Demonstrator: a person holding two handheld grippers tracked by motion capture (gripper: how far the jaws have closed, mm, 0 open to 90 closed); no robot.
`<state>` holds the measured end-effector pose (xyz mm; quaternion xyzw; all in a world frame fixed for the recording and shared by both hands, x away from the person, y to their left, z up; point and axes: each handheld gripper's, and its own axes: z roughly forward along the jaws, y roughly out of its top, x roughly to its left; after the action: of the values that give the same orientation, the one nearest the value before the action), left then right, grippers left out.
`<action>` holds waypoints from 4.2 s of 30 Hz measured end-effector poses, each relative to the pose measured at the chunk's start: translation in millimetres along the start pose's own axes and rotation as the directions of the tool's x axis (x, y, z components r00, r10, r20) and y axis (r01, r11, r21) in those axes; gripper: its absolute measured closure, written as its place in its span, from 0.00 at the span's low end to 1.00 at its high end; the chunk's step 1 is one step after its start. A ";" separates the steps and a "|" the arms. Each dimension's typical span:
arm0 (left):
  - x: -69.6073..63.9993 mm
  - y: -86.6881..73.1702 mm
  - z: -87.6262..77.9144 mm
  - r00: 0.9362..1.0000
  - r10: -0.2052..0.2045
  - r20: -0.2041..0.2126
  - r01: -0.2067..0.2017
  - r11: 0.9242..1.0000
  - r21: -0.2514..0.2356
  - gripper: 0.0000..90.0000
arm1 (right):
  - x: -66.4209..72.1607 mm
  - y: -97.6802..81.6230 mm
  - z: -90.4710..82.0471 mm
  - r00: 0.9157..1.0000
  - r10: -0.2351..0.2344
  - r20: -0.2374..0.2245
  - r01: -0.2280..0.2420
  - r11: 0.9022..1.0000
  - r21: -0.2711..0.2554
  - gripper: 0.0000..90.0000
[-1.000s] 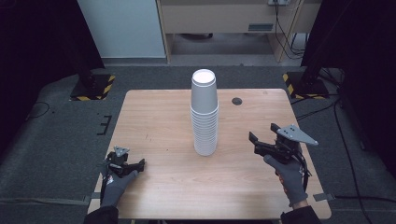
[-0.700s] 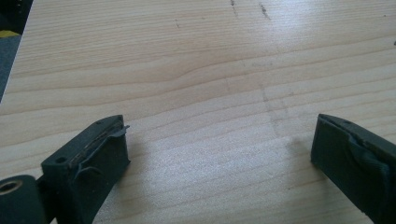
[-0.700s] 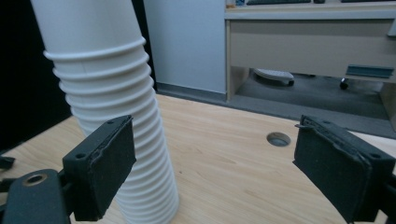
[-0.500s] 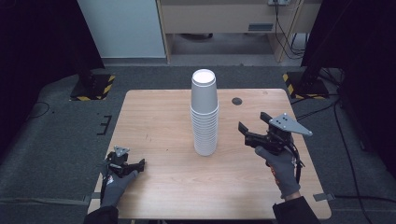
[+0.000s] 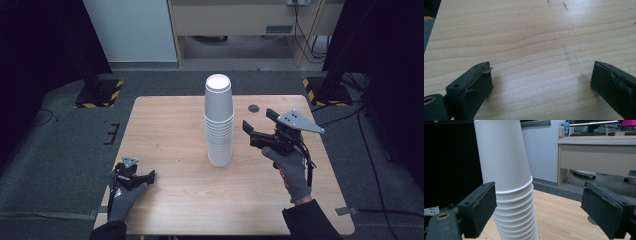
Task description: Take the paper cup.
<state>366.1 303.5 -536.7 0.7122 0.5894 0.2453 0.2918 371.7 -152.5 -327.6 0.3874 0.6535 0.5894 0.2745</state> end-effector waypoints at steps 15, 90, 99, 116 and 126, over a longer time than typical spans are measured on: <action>0.0 0.1 0.0 1.000 0.001 0.001 -0.001 1.000 0.001 0.03 | 17.2 17.2 23.6 0.999 -0.010 -0.037 0.009 1.000 -0.011 0.14; 0.1 0.4 0.4 1.000 0.005 0.007 -0.005 1.000 0.003 0.03 | 46.0 38.5 96.5 0.999 -0.028 -0.047 0.026 0.999 -0.026 0.16; 0.1 0.4 0.4 1.000 0.005 0.007 -0.005 1.000 0.003 0.03 | 44.3 52.6 92.3 0.998 0.010 -0.056 -0.014 0.997 -0.078 0.16; 0.1 0.4 0.4 1.000 0.005 0.007 -0.005 1.000 0.003 0.03 | 41.9 70.3 80.5 0.996 0.040 -0.080 -0.051 0.989 -0.136 0.16; 0.1 0.4 0.4 1.000 0.005 0.007 -0.005 1.000 0.003 0.02 | 35.9 83.5 66.3 0.995 0.052 -0.088 -0.067 0.981 -0.180 0.16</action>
<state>366.7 303.5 -536.7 0.7150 0.5869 0.2427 0.2923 421.3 -85.3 -252.3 0.3550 0.5956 0.6705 0.2639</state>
